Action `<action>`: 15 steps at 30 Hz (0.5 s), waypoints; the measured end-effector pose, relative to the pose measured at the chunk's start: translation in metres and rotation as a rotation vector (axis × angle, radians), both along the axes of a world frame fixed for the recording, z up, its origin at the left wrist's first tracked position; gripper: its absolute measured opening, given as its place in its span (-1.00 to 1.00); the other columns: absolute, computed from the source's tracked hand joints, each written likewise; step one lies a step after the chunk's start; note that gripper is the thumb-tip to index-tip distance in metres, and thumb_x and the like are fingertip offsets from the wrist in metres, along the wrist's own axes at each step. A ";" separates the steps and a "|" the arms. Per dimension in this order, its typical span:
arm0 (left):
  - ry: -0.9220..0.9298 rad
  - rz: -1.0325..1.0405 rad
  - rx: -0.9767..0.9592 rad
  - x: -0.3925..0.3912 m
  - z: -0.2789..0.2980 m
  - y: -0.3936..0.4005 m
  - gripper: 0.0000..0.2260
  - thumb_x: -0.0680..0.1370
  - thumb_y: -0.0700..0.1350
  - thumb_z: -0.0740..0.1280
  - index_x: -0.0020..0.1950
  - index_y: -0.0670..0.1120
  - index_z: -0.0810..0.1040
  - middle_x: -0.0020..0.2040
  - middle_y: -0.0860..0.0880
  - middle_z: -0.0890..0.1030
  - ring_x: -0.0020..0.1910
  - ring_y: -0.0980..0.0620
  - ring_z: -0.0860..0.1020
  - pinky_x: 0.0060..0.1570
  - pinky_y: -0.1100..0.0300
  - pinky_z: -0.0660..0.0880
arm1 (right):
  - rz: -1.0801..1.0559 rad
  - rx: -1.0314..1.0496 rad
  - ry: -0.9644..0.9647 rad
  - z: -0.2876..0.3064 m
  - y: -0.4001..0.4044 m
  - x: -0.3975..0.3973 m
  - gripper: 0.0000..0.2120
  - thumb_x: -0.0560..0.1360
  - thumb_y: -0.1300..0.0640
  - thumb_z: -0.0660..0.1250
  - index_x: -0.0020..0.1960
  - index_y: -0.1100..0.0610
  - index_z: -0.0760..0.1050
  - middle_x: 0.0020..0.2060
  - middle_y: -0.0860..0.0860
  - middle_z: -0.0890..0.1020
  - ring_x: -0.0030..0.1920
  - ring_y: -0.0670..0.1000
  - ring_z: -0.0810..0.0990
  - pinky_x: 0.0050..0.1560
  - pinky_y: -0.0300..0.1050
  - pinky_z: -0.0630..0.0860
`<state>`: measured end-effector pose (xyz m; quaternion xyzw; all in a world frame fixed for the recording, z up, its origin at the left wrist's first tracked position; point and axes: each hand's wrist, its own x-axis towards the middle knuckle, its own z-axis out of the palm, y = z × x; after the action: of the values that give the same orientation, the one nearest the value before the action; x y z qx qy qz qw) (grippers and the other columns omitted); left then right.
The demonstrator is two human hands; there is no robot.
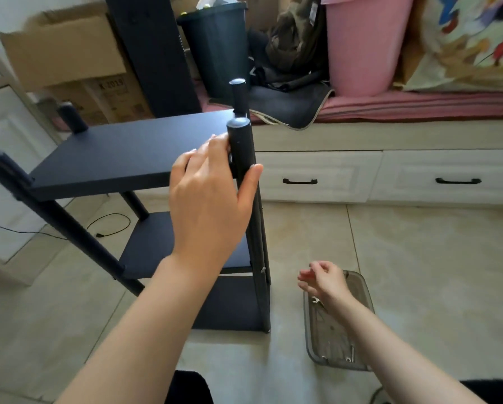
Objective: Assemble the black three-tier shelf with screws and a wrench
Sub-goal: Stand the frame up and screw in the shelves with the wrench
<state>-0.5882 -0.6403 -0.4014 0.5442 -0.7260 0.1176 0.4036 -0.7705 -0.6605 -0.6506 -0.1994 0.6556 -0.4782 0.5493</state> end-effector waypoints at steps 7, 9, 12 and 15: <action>0.000 0.041 0.246 -0.005 0.027 0.004 -0.64 0.61 0.07 0.35 0.25 -0.15 0.42 0.10 -0.10 0.61 0.15 -0.16 0.56 0.22 0.01 0.37 | -0.026 -0.259 -0.139 0.151 -0.003 0.051 -0.71 0.65 0.17 0.02 -0.17 0.16 0.42 -0.40 0.06 0.63 -0.26 0.05 0.60 -0.22 -0.09 0.55; -0.036 0.072 0.338 -0.006 0.037 0.003 -0.62 0.61 0.08 0.35 0.28 -0.13 0.38 0.12 -0.13 0.61 0.14 -0.20 0.57 0.08 -0.01 0.43 | 0.005 -0.292 -0.053 0.176 -0.003 0.062 -0.69 0.66 0.13 0.00 -0.17 0.14 0.40 -0.48 -0.02 0.65 -0.26 0.00 0.62 -0.20 -0.11 0.53; -0.083 0.100 0.391 -0.007 0.043 0.004 -0.58 0.61 0.09 0.34 0.33 -0.13 0.34 0.20 -0.15 0.58 0.20 -0.21 0.55 0.08 -0.01 0.45 | 0.070 -0.272 0.037 0.191 0.002 0.081 -0.67 0.67 0.08 -0.03 -0.21 0.11 0.35 -0.58 -0.10 0.58 -0.24 0.01 0.59 -0.03 0.01 0.53; -0.081 0.110 0.372 -0.006 0.042 0.006 -0.58 0.61 0.08 0.34 0.33 -0.14 0.34 0.23 -0.15 0.57 0.22 -0.19 0.54 0.16 0.02 0.43 | 0.111 -0.261 0.057 0.190 0.006 0.096 -0.65 0.68 0.07 -0.07 -0.20 0.13 0.32 -0.63 -0.11 0.53 -0.41 -0.09 0.57 -0.14 -0.06 0.48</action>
<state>-0.5946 -0.6340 -0.3597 0.6430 -0.7202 0.0252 0.2595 -0.6746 -0.6548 -0.4601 -0.3184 0.5913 -0.5225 0.5253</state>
